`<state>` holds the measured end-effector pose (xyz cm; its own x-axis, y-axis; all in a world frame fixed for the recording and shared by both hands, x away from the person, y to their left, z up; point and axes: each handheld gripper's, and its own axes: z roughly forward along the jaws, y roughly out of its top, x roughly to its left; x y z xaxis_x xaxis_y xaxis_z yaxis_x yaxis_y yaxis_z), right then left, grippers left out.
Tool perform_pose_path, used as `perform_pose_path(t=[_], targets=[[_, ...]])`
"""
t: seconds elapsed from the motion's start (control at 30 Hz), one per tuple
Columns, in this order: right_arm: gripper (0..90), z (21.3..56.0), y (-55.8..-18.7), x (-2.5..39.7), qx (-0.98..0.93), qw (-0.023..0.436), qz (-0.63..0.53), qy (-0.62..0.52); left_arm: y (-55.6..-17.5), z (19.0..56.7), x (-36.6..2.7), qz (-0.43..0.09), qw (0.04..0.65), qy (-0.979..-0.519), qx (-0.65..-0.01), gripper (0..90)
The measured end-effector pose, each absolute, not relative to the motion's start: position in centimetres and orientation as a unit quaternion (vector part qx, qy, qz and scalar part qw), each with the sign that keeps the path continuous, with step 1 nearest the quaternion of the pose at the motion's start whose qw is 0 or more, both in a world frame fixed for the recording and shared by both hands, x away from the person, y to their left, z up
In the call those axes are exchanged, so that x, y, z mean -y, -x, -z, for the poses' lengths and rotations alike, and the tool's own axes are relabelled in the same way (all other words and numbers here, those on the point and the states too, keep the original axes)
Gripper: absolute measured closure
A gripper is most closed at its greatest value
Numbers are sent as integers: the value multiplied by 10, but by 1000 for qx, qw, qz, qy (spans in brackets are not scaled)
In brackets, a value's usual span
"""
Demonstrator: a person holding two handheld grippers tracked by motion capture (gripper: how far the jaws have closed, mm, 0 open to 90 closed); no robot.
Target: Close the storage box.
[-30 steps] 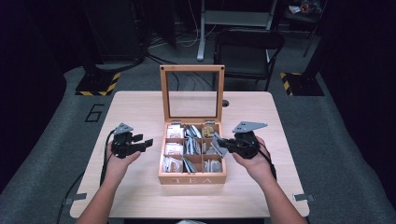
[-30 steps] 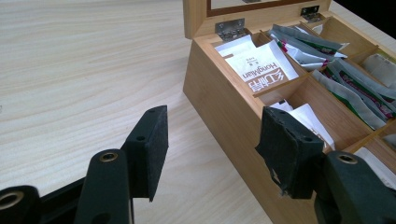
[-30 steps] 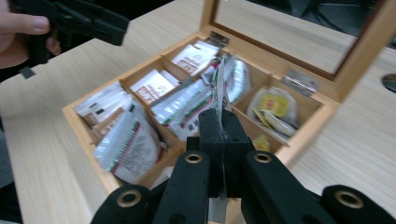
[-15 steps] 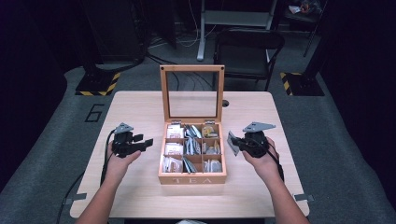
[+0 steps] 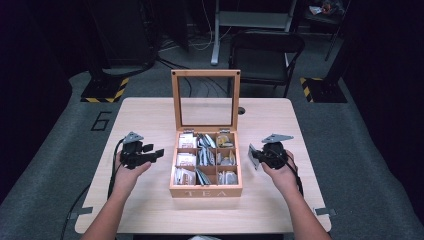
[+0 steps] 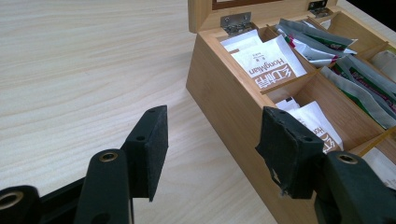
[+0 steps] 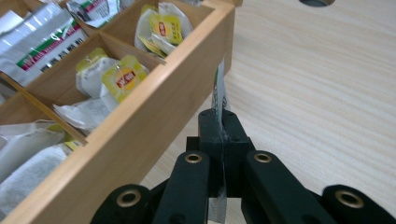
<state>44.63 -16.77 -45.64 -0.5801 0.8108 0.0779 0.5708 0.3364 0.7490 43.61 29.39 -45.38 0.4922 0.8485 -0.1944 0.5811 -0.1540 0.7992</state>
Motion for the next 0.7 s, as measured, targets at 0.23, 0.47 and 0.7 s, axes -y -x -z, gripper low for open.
perform_pose_path(t=[0.23,0.47,0.7], targets=[[897,465,-450,168,-802,150,-375,-439,-436,454,-294,-154,438,-744,-481,423],[896,475,-455,171,-803,156,-355,-453,-437,455,-295,-155,439,-742,-483,422],[883,477,-458,180,-792,162,-355,-470,-437,455,-295,-157,437,-743,-483,421]])
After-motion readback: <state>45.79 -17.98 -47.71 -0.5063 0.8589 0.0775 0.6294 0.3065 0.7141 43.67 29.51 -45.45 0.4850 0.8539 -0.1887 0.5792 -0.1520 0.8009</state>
